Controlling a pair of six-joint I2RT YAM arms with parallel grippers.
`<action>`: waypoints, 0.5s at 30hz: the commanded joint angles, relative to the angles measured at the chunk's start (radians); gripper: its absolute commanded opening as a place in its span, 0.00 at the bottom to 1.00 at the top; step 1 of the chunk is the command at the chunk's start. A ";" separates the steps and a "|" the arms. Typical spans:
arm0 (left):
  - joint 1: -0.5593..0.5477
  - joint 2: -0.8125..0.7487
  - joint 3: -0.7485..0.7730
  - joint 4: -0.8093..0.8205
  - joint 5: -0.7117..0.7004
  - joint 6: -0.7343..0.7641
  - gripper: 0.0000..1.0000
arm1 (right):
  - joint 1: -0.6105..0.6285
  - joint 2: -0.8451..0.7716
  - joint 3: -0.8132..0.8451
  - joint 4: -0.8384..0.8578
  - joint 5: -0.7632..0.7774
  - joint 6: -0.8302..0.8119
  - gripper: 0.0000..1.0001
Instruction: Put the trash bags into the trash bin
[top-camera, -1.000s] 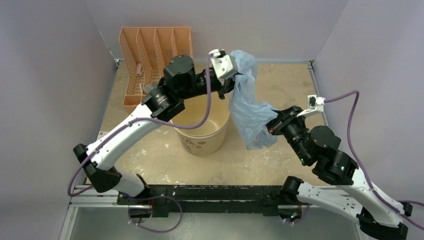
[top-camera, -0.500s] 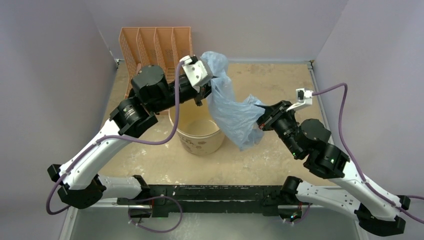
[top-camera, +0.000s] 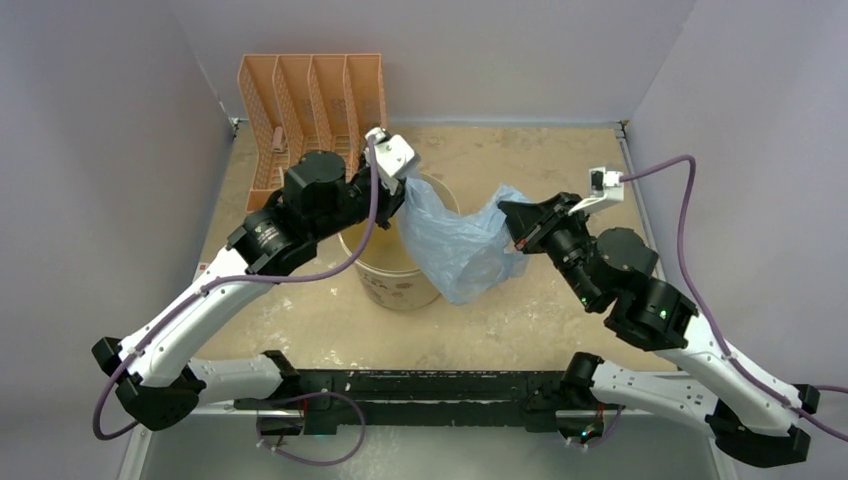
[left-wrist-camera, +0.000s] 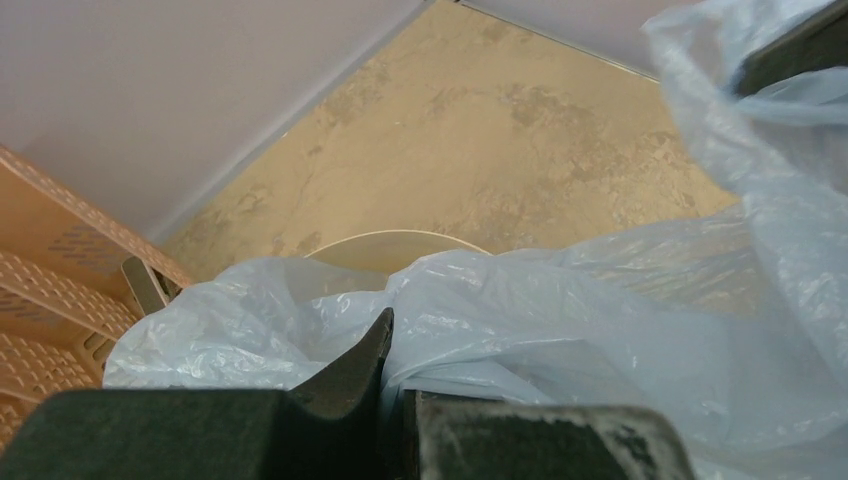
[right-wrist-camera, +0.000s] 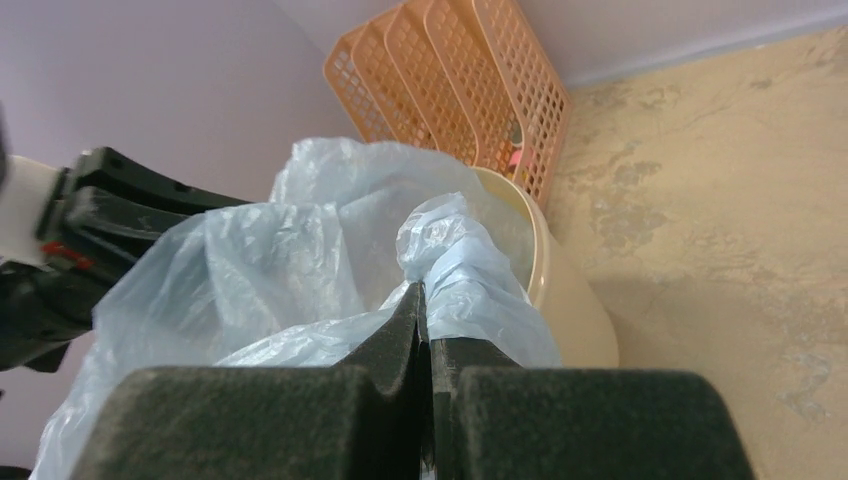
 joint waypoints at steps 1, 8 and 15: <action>0.099 0.010 0.064 -0.051 0.116 -0.051 0.00 | 0.001 0.007 0.084 0.030 0.032 -0.045 0.00; 0.316 0.024 -0.066 -0.003 0.527 -0.157 0.00 | 0.001 0.094 0.138 -0.009 0.024 -0.053 0.00; 0.382 0.012 -0.127 0.016 0.856 -0.217 0.00 | 0.002 0.154 0.197 -0.032 0.066 -0.094 0.00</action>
